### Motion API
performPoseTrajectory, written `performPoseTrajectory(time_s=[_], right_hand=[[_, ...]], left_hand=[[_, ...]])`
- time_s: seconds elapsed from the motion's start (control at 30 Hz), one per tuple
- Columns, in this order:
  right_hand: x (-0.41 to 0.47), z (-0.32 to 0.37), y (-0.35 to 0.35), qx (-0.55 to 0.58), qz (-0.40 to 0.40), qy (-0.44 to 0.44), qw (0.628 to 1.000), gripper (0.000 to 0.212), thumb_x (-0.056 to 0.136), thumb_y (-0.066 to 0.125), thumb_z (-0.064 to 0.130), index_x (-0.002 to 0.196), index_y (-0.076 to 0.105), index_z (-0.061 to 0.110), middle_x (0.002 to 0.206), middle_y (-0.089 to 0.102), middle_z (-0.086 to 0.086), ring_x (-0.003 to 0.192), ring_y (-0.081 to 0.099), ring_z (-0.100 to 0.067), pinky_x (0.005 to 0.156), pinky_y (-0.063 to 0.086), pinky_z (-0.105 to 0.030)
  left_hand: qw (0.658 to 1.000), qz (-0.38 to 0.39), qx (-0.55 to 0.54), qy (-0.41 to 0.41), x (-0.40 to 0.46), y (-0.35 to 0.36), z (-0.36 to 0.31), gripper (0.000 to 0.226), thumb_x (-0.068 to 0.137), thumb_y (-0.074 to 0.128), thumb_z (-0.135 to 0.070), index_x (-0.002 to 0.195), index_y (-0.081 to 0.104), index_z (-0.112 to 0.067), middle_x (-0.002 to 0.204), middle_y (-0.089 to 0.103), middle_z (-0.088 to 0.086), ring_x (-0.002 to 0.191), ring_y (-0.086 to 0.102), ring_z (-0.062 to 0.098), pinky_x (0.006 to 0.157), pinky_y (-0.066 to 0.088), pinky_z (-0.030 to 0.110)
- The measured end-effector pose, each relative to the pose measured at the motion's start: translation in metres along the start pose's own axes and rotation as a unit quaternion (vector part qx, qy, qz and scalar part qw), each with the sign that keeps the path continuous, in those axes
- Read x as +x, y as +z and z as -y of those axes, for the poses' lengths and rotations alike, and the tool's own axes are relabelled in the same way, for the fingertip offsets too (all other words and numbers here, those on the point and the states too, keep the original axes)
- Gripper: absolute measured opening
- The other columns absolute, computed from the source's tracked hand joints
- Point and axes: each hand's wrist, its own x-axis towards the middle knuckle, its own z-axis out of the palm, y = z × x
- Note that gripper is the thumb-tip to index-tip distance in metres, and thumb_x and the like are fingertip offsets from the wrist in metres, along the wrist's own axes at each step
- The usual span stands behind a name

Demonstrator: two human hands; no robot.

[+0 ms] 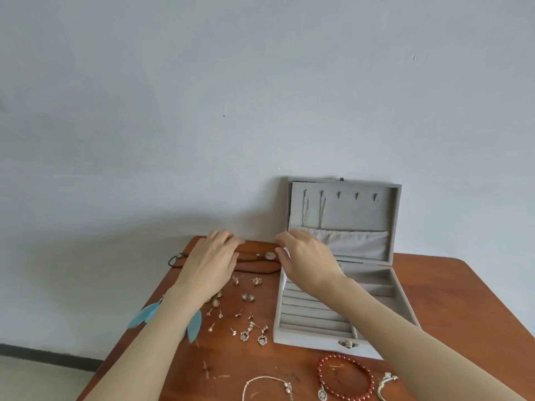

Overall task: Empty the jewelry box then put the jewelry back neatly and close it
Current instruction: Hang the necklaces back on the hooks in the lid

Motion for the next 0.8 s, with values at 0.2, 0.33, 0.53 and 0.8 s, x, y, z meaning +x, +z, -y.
performPoseTrajectory(time_s=[0.2, 0.33, 0.53, 0.8], right_hand=[[0.037, 0.023, 0.029, -0.139, 0.074, 0.008, 0.987, 0.024, 0.091, 0.04, 0.003, 0.11, 0.054, 0.008, 0.112, 0.057, -0.009, 0.107, 0.05, -0.028, 0.083, 0.036, -0.032], [0.056, 0.026, 0.035, -0.289, 0.096, 0.009, 0.953, 0.023, 0.086, 0.045, 0.005, 0.1, 0.061, 0.015, 0.105, 0.063, -0.005, 0.107, 0.048, -0.026, 0.099, 0.024, -0.036], [0.067, 0.028, 0.049, -0.254, 0.113, -0.002, 0.961, 0.022, 0.086, 0.045, 0.003, 0.099, 0.061, 0.011, 0.107, 0.061, -0.008, 0.105, 0.051, -0.027, 0.094, 0.028, -0.034], [0.084, 0.019, 0.074, 0.015, 0.142, 0.109, 0.984, 0.026, 0.092, 0.047, 0.026, 0.09, 0.062, 0.004, 0.102, 0.064, -0.017, 0.101, 0.058, -0.035, 0.079, 0.043, -0.034]], left_hand=[[0.987, 0.053, -0.079, -0.126, 0.017, 0.025, 0.033, 0.026, 0.094, 0.048, -0.02, 0.116, 0.062, -0.018, 0.115, 0.058, 0.002, 0.113, 0.047, 0.023, 0.094, 0.041, 0.041], [0.983, 0.091, -0.068, -0.144, 0.03, 0.038, 0.036, 0.023, 0.093, 0.05, -0.027, 0.113, 0.062, -0.025, 0.117, 0.056, -0.001, 0.117, 0.043, 0.022, 0.094, 0.036, 0.039], [0.973, 0.136, -0.069, -0.175, 0.038, 0.047, 0.039, 0.014, 0.094, 0.049, -0.027, 0.097, 0.062, -0.022, 0.11, 0.053, -0.001, 0.112, 0.037, 0.022, 0.089, 0.028, 0.037], [0.977, 0.018, -0.191, -0.09, 0.055, 0.013, 0.029, 0.01, 0.097, 0.039, -0.015, 0.088, 0.039, -0.02, 0.068, 0.05, -0.011, 0.075, 0.053, 0.021, 0.071, 0.031, 0.031]])
